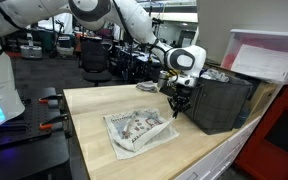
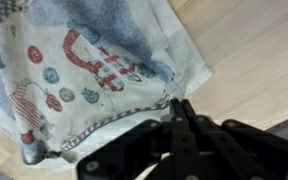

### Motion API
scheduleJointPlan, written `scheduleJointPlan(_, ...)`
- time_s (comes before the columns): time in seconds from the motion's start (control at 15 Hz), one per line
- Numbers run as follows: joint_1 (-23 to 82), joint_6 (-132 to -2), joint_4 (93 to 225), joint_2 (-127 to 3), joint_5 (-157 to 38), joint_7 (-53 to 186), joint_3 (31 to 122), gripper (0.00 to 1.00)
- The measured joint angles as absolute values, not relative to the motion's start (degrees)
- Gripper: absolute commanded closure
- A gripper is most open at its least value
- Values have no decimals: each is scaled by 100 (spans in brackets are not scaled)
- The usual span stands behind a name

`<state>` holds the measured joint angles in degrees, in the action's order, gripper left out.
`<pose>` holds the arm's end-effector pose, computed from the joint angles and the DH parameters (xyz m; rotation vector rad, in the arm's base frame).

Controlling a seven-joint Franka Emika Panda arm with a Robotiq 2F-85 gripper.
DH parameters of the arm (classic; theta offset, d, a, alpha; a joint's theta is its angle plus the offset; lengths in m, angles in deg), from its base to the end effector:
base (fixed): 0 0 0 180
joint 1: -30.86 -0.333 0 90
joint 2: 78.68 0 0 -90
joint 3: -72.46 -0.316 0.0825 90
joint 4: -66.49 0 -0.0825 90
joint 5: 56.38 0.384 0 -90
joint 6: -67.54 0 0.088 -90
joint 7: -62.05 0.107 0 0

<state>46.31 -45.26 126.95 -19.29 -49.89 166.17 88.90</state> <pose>0.6887 -0.3341 0.2030 1.2154 -2.7084 0.0264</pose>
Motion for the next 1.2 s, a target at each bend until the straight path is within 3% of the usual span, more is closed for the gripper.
scheduleJointPlan(0.53, 4964, -4522, 11884, -1708, -4627, 16624, 8501, 99)
scheduleJointPlan(1.2, 5058, -4522, 11336, -1353, -4653, 16826, 8818, 99)
